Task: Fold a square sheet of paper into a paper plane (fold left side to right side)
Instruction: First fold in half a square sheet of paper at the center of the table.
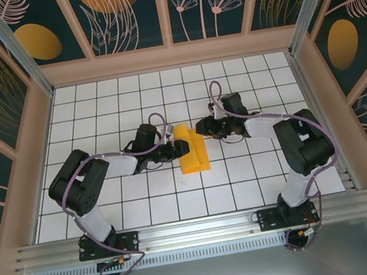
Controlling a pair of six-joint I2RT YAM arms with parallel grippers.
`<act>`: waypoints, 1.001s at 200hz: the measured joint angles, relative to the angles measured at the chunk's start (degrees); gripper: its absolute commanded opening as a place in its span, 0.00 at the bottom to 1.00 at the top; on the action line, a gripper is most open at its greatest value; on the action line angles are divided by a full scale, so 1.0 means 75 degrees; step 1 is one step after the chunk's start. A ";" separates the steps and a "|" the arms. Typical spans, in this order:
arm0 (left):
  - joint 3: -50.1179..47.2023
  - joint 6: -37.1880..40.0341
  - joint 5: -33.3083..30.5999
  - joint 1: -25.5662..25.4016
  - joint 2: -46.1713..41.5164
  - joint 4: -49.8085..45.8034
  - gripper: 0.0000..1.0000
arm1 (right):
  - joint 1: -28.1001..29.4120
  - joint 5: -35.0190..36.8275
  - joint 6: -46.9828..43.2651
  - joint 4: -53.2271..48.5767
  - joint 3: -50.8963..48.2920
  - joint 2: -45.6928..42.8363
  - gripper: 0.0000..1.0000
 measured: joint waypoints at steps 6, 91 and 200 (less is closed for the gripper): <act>0.0017 0.0003 0.0000 0.0000 0.0000 0.0000 0.61 | 0.0041 -0.0102 0.0017 0.0079 0.0000 0.0009 0.43; 0.0055 0.0003 0.0000 -0.0035 0.0000 -0.0003 0.58 | 0.0326 -0.0548 0.0309 0.0446 0.0146 0.0877 0.38; 0.0181 0.0274 -0.1049 -0.0041 -0.0903 -0.1434 0.68 | 0.0175 -0.0557 0.0195 0.0329 0.0073 0.0883 0.00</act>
